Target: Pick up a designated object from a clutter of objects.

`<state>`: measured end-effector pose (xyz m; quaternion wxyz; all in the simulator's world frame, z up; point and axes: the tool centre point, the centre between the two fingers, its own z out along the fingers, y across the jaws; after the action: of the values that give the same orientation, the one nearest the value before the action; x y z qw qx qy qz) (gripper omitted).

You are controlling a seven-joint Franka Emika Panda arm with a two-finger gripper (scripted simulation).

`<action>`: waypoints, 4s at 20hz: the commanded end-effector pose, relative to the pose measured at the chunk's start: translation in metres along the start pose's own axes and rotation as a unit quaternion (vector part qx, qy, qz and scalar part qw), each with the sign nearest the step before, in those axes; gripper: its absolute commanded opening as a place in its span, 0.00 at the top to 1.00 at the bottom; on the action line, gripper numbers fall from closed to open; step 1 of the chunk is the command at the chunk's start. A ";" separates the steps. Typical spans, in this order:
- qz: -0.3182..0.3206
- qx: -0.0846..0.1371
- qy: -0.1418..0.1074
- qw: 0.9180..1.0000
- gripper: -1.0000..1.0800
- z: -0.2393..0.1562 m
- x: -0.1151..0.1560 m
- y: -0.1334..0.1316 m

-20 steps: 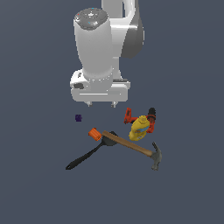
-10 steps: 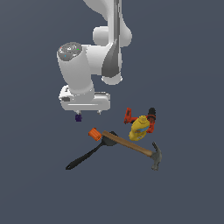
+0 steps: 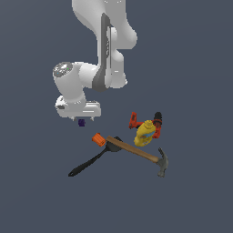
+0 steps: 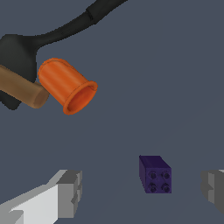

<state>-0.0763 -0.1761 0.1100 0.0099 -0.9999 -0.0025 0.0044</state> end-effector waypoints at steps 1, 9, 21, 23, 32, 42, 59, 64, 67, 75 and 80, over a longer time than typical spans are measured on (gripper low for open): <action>-0.001 -0.003 0.002 1.000 0.04 0.013 -0.011 0.012; -0.001 -0.009 0.004 1.000 0.04 0.035 -0.035 0.034; -0.001 -0.009 0.004 1.000 0.04 0.049 -0.038 0.036; -0.001 -0.010 0.004 1.000 0.04 0.057 -0.038 0.036; -0.001 -0.010 0.004 1.000 0.04 0.085 -0.039 0.037; -0.001 -0.010 0.004 1.000 1.00 0.086 -0.039 0.037; -0.001 -0.009 0.005 1.000 1.00 0.049 -0.039 0.009; -0.001 -0.009 0.005 1.000 1.00 0.019 -0.038 -0.015; 0.000 -0.010 0.004 1.000 1.00 -0.003 -0.038 -0.031; 0.000 -0.012 0.004 1.000 1.00 -0.067 -0.038 -0.080; 0.000 -0.013 0.004 1.000 1.00 -0.110 -0.038 -0.112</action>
<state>-0.1130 -0.0760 0.2094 -0.0027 -1.0000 -0.0028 0.0001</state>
